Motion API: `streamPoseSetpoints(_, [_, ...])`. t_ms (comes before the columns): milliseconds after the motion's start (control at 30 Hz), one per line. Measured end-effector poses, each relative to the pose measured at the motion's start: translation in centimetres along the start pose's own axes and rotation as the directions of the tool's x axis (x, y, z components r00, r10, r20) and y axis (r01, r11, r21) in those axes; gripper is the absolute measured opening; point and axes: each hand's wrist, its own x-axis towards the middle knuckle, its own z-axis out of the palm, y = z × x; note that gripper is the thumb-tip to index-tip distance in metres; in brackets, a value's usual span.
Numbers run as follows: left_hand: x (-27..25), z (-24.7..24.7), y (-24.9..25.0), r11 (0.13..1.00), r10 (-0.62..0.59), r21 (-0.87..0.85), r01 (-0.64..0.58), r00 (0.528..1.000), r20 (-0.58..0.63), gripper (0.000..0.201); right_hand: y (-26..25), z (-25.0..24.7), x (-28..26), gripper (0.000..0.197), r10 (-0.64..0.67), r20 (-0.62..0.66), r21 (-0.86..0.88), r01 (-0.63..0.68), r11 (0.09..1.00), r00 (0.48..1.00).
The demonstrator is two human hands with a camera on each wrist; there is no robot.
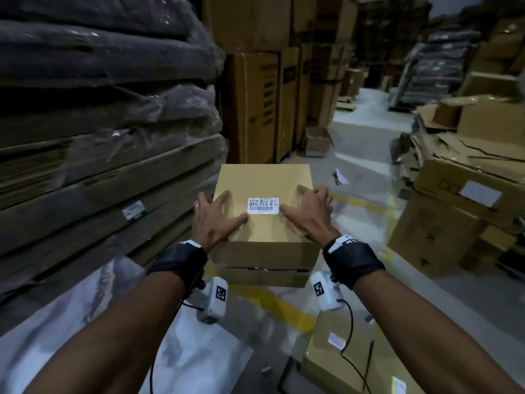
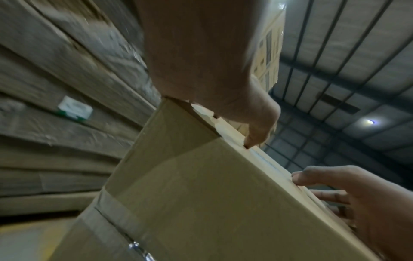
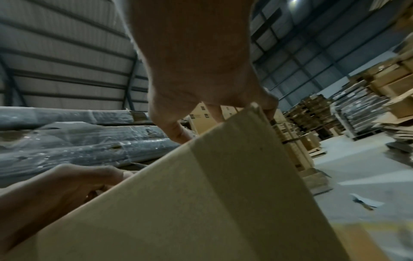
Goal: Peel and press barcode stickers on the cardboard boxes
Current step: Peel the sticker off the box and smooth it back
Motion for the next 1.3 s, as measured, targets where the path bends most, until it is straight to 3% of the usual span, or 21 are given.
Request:
streamPoseSetpoints(267, [-10.4, -9.2, -4.1, 0.988, -0.124, 0.069, 0.137, 0.979, -0.164, 0.107, -7.0, 0.5, -8.0, 0.069, -0.170, 0.129, 0.088, 0.159, 0.983, 0.977])
streamPoseSetpoints(500, [-20.7, -15.2, -10.5, 0.938, -0.312, 0.072, 0.339, 0.917, -0.246, 0.096, -13.6, 3.9, -15.8, 0.069, -0.318, 0.291, 0.131, 0.292, 0.947, 0.902])
streamPoseSetpoints(600, [-25.0, -17.6, -13.3, 0.897, -0.403, 0.074, 0.435, 0.876, -0.265, 0.105, -16.4, 5.9, -19.4, 0.067, -0.362, 0.375, 0.142, 0.333, 0.932, 0.853])
streamPoseSetpoints(700, [-28.7, -19.7, -16.4, 0.859, -0.477, 0.060, 0.508, 0.839, -0.262, 0.114, -18.8, 8.3, -22.7, 0.067, -0.398, 0.440, 0.168, 0.362, 0.917, 0.805])
streamPoseSetpoints(867, [-33.6, -22.5, -21.3, 0.803, -0.558, 0.099, 0.588, 0.799, -0.223, 0.107, -22.2, 12.3, -27.6, 0.069, -0.418, 0.526, 0.162, 0.395, 0.904, 0.741])
streamPoseSetpoints(1067, [-37.7, -25.6, -27.2, 0.778, -0.583, 0.170, 0.605, 0.796, -0.164, 0.115, -25.1, 16.8, -32.8, 0.066, -0.382, 0.582, 0.105, 0.400, 0.911, 0.718])
streamPoseSetpoints(1300, [-39.7, -27.4, -31.9, 0.781, -0.585, 0.196, 0.593, 0.805, -0.102, 0.099, -26.4, 19.5, -36.8, 0.062, -0.333, 0.610, 0.053, 0.383, 0.922, 0.719])
